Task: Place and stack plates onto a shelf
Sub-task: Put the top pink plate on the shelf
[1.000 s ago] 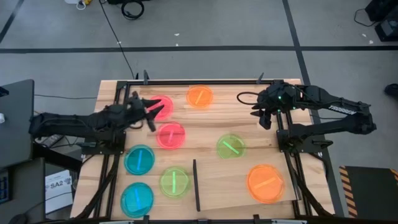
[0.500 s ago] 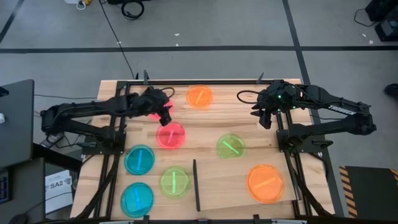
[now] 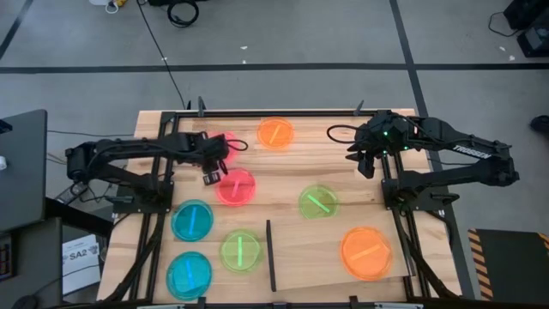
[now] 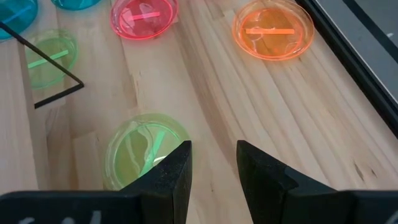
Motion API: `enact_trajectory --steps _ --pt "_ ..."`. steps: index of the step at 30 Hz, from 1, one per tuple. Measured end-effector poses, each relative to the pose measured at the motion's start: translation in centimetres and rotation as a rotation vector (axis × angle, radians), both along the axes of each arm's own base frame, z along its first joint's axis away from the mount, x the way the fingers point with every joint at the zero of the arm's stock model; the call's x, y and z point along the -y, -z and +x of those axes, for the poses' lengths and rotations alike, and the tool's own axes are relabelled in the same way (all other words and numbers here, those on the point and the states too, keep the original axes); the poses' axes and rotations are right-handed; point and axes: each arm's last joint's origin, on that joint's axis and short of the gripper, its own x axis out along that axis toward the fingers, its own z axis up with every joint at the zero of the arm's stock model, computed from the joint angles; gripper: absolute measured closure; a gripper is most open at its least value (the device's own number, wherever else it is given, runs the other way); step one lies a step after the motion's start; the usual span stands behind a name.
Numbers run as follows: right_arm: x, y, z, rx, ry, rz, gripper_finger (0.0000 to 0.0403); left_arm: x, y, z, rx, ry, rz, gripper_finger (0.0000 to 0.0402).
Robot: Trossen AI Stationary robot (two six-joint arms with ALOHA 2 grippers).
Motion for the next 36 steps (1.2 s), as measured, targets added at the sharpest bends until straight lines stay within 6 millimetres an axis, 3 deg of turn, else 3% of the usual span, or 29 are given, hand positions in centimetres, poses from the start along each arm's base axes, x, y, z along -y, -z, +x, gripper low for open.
enact_trajectory --steps 6,16,36 --pt "0.0 0.0 0.0 0.001 -0.006 0.006 0.027 0.3 2.4 -1.1 -0.086 0.074 -0.005 0.026" --pt "0.0 0.0 0.0 0.001 -0.006 0.006 0.027 0.4 6.0 -1.7 -0.079 0.227 0.063 0.026" --pt "0.0 0.0 0.0 0.002 -0.007 0.007 0.027 -1.3 8.2 -3.1 -0.031 0.128 0.095 0.026"
